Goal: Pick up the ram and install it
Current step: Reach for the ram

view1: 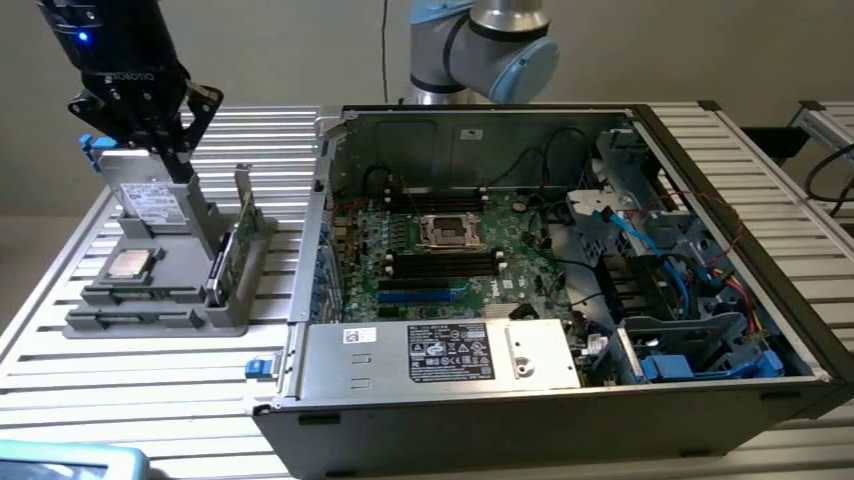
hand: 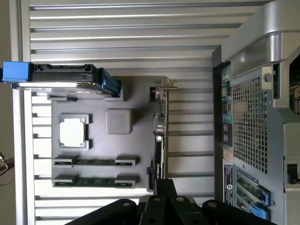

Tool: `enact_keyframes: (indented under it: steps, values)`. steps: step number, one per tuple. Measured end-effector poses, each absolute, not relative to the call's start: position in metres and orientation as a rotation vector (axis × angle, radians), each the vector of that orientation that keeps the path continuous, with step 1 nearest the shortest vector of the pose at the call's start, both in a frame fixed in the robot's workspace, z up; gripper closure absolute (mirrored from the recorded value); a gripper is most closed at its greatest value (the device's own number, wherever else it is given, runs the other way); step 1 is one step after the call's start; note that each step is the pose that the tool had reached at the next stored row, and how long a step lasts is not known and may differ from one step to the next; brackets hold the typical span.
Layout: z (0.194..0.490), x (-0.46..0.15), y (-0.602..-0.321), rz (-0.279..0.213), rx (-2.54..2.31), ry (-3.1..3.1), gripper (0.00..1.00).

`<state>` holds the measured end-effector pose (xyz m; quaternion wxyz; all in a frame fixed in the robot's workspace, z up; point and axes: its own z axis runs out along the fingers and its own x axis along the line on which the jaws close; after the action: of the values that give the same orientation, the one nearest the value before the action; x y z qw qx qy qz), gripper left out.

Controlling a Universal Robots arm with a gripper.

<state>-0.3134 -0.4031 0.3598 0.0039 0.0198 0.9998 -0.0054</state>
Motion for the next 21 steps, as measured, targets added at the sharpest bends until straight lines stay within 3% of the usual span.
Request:
enact_keyframes:
  steps: [21]
  values:
    - [0.324, -0.405, -0.420, 0.024, 0.062, 3.133, 0.89]
